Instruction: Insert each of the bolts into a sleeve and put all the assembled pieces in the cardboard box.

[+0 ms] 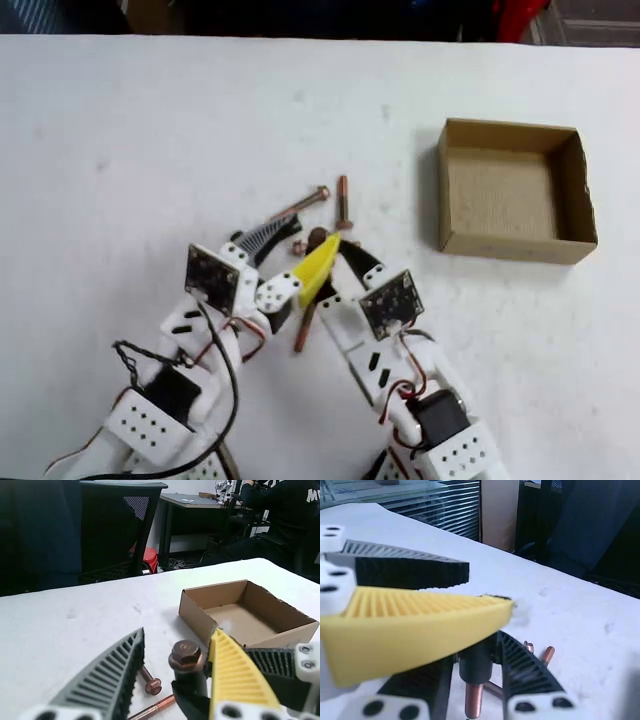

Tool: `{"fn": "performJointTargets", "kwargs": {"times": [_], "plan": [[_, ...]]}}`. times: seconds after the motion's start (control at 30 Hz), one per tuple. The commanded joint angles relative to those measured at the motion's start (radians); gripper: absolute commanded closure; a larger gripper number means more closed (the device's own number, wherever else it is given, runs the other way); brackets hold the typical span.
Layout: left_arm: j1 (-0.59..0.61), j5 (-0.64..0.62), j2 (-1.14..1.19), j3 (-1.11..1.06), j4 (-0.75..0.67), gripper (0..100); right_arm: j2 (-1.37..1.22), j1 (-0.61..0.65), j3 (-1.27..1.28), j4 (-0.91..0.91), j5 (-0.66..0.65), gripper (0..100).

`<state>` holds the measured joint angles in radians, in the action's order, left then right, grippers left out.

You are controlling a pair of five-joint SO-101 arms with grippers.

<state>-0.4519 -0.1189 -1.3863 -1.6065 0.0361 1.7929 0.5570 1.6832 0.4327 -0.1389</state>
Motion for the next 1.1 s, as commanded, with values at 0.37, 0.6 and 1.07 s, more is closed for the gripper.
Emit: {"fn": "performJointTargets", "kwargs": {"times": [0.37,0.6,1.07], "plan": [[0.027,0.006,-0.012,0.091,0.000,77,0.012,-0.007,0.006,-0.016,-0.008,98.2],[0.182,0.006,-0.012,0.160,0.003,94,0.012,-0.007,0.006,-0.015,-0.008,98.2],[0.404,0.014,-0.008,0.377,0.612,98,0.012,-0.120,0.006,-0.013,-0.008,98.2]]}}
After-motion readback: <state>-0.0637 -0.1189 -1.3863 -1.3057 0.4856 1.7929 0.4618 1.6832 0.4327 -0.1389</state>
